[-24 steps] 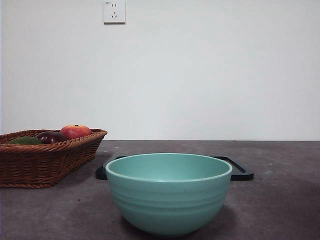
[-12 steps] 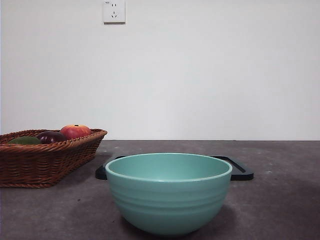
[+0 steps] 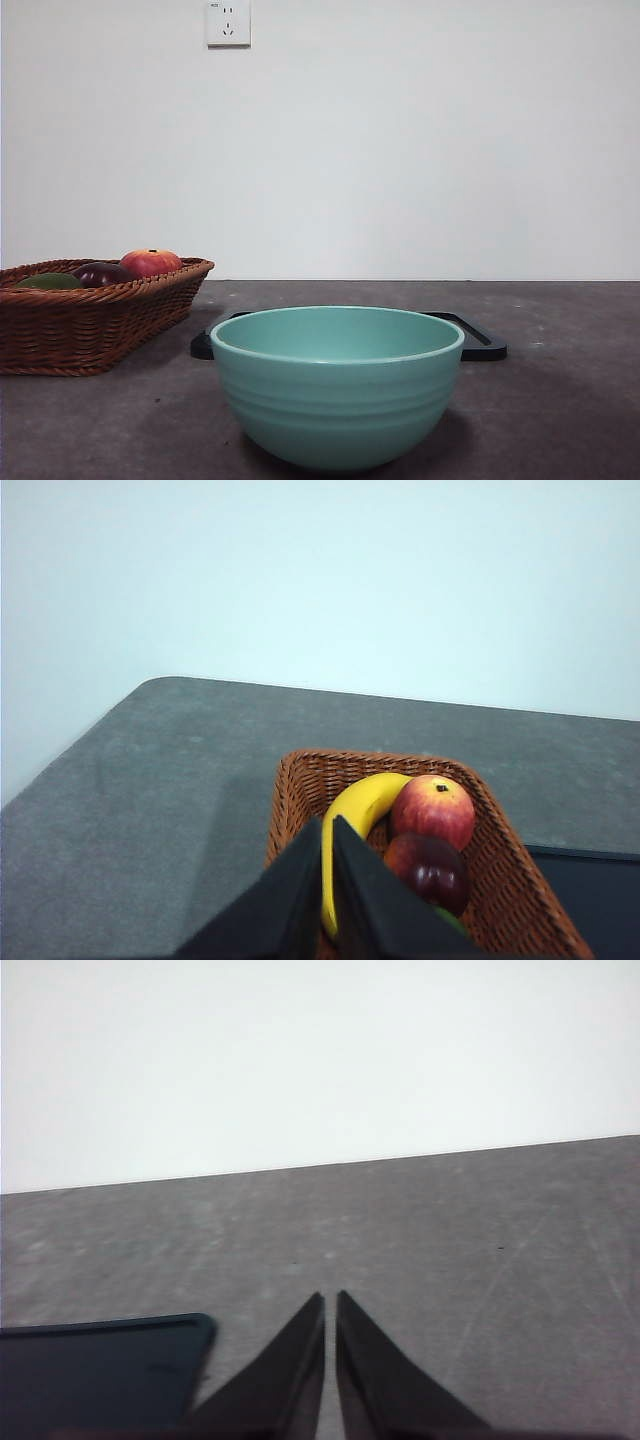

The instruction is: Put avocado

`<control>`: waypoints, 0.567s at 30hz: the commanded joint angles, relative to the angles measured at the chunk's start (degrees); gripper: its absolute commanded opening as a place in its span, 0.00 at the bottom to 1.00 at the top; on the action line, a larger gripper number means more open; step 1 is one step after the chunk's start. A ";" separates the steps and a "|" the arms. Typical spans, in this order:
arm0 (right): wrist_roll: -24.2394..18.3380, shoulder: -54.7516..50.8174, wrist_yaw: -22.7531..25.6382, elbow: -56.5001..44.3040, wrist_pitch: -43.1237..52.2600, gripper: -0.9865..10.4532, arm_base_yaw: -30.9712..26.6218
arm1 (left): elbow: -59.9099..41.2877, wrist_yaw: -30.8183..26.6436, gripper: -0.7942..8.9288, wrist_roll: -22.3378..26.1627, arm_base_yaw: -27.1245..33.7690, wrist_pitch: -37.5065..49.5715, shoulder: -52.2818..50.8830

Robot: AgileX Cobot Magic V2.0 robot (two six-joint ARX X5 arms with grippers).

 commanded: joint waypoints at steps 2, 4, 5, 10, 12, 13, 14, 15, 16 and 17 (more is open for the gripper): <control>2.01 4.31 -3.76 6.97 -2.62 0.10 -0.02 | 7.04 0.33 0.10 -0.59 0.11 -1.57 3.34; 2.03 7.19 -5.75 10.95 -4.94 0.10 0.00 | 11.02 1.16 0.10 -0.59 0.09 -3.37 5.79; 2.01 8.48 -6.47 12.66 -6.03 0.10 -0.02 | 12.94 2.29 0.10 -0.59 0.11 -4.22 7.13; 1.95 15.45 -10.62 21.94 -13.20 0.10 0.00 | 21.40 9.64 0.10 -0.59 0.11 -9.60 13.90; 1.90 18.27 -13.81 25.49 -15.50 0.10 0.00 | 24.83 12.72 0.10 -0.61 0.11 -12.74 16.79; 1.90 19.23 -15.12 26.67 -16.13 0.10 0.00 | 26.23 14.19 0.10 -0.61 0.09 -14.14 17.99; 1.86 21.00 -17.68 28.61 -16.90 0.10 0.00 | 27.96 16.11 0.10 -0.57 0.11 -15.89 19.54; 1.73 22.14 -19.54 29.79 -17.27 0.10 0.04 | 29.22 17.55 0.10 -0.48 0.11 -17.22 20.65; 1.62 23.23 -21.42 30.95 -17.59 0.10 0.11 | 30.38 18.99 0.10 -0.48 0.09 -18.34 21.81; 1.51 24.65 -23.37 32.35 -17.99 0.10 0.31 | 31.69 20.76 0.10 -0.50 0.09 -19.39 23.26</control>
